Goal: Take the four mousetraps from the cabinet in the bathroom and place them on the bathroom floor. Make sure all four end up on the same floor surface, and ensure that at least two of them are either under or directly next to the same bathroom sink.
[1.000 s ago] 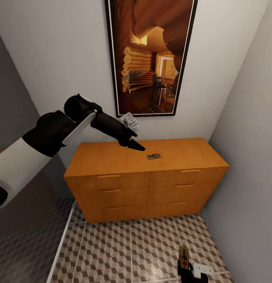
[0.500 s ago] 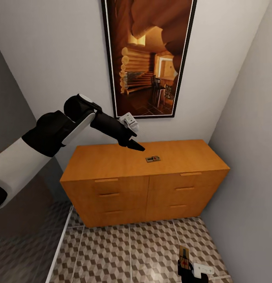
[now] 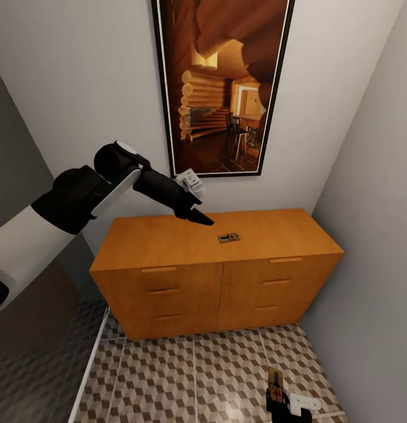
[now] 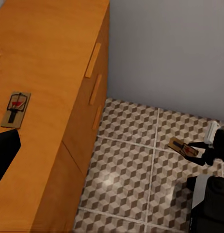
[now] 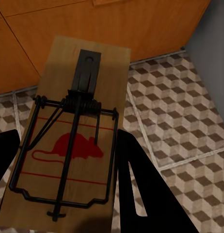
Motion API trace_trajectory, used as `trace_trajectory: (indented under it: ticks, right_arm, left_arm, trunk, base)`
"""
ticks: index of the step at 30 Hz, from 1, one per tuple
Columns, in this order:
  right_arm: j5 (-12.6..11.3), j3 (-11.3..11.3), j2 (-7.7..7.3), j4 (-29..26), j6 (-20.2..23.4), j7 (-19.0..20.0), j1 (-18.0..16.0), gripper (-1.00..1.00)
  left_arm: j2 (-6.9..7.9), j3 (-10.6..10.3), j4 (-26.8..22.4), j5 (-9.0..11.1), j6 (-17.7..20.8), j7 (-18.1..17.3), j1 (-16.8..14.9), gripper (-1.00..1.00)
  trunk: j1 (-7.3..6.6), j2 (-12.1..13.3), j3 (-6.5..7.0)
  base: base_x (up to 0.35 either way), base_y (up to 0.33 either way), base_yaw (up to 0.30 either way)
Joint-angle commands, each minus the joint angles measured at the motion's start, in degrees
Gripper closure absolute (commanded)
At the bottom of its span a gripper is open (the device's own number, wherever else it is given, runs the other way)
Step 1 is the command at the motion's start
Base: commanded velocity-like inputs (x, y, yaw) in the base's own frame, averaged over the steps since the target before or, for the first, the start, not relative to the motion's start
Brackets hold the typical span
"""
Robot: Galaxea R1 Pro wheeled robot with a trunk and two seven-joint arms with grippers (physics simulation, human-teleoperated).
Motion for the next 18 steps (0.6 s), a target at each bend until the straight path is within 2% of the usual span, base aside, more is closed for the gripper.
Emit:
trace_trajectory:
  ticks: [1, 6, 9, 11, 13, 18]
  right_arm:
    - [-0.2, 0.5, 0.01, 0.0, -0.1, -0.4, -0.1, 1.0]
    - [-0.2, 0.5, -0.04, 0.0, -0.1, -0.4, -0.1, 1.0]
    - [-0.1, 0.5, -0.04, 0.0, -0.1, -0.4, -0.1, 1.0]
    - [-0.2, 0.5, -0.04, 0.0, -0.1, -0.4, -0.1, 1.0]
    - [-0.2, 0.5, -0.04, 0.0, -0.1, -0.4, -0.1, 1.0]
    - [-0.2, 0.5, -0.04, 0.0, -0.1, -0.4, -0.1, 1.0]
  left_arm:
    - [0.06, -0.1, 0.1, 0.0, 0.2, -0.1, -0.1, -1.0]
    - [0.05, -0.3, 1.7, -2.5, 0.2, -0.1, -0.1, -1.0]
    - [0.02, -0.5, 3.3, -5.8, 0.3, -0.1, -0.1, -1.0]
    - [0.02, -0.5, 4.1, -7.2, 0.4, -0.1, -0.1, -1.0]
    - [-0.02, -0.6, 4.8, -8.2, 0.4, -0.1, -0.1, -1.0]
    - [-0.01, -0.6, 5.6, -9.2, 0.4, -0.1, -0.1, -1.0]
  trunk:
    - [0.03, -0.1, -0.12]
    - [0.03, -0.1, -0.12]
    - [0.03, -0.1, -0.12]
    - [0.03, -0.1, -0.12]
    - [0.03, -0.1, -0.12]
    - [0.03, -0.1, -0.12]
  base:
    - [0.0, 0.0, 0.0]
    - [0.0, 0.0, 0.0]
    - [0.0, 0.0, 0.0]
    - [0.0, 0.0, 0.0]
    - [0.0, 0.0, 0.0]
    - [0.0, 0.0, 0.0]
